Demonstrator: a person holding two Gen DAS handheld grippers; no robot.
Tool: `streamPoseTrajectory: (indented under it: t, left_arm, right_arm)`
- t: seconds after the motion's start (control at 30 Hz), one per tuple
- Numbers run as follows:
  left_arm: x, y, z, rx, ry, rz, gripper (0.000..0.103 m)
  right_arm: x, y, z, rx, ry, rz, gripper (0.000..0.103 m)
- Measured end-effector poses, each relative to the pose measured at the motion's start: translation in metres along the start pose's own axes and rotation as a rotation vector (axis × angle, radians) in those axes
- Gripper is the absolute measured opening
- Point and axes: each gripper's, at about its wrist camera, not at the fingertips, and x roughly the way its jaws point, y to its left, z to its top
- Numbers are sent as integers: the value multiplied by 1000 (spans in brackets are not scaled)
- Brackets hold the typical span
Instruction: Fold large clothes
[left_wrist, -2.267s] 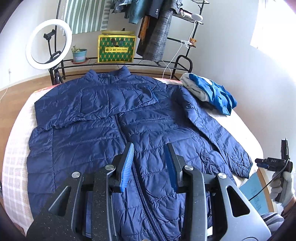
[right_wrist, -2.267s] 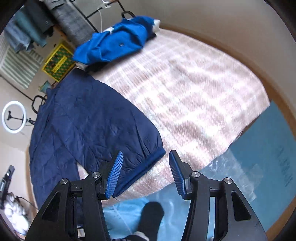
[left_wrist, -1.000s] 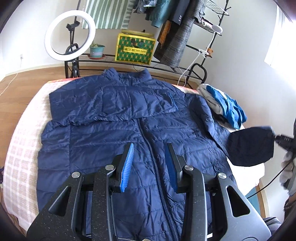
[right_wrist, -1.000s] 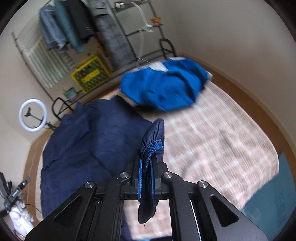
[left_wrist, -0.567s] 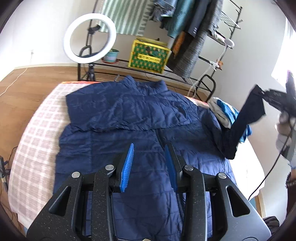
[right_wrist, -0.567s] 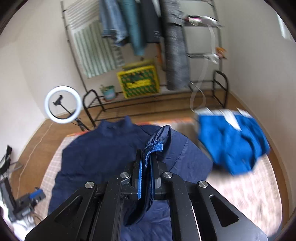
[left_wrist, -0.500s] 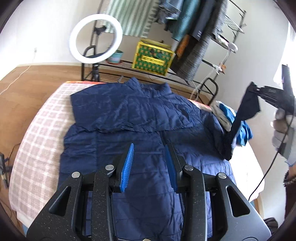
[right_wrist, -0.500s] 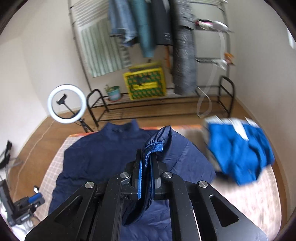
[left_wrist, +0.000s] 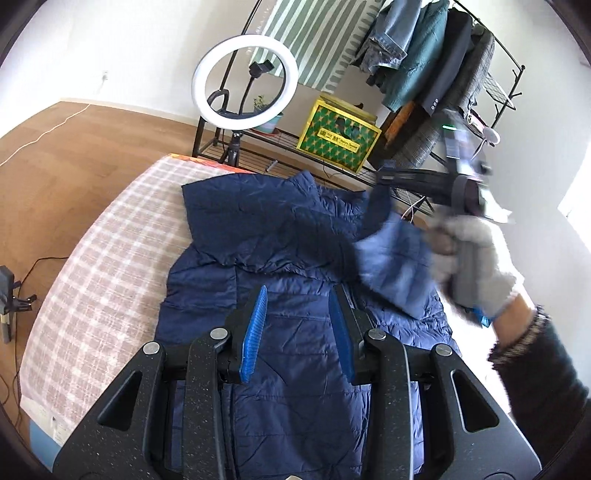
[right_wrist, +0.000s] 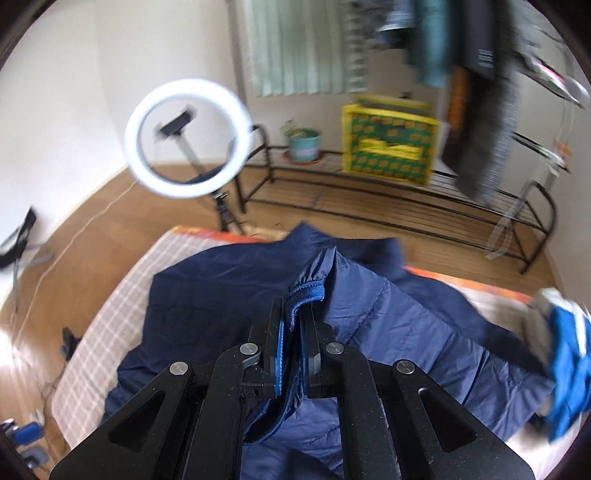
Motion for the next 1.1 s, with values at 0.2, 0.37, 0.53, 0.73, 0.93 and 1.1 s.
streamPoseTrajectory:
  t: [0.2, 0.37, 0.53, 0.73, 0.93, 1.1]
  left_arm:
    - [1, 11, 1, -10, 16, 13, 35]
    - [3, 25, 0, -30, 29, 38, 35]
    - [3, 32, 3, -57, 26, 55, 35]
    - [5, 27, 1, -36, 22, 73, 35]
    - [11, 19, -1, 10, 33, 93, 35]
    - [8, 25, -5, 12, 34, 105, 35]
  right_arm:
    - [74, 65, 6, -146, 53, 12, 5]
    - [111, 72, 3, -167, 109, 50, 5]
    - [124, 72, -17, -172, 170, 129, 6]
    - [137, 83, -32, -165, 235, 246, 13]
    - [118, 74, -31, -95, 239, 305, 33]
    - [54, 44, -29, -57, 167, 269, 33]
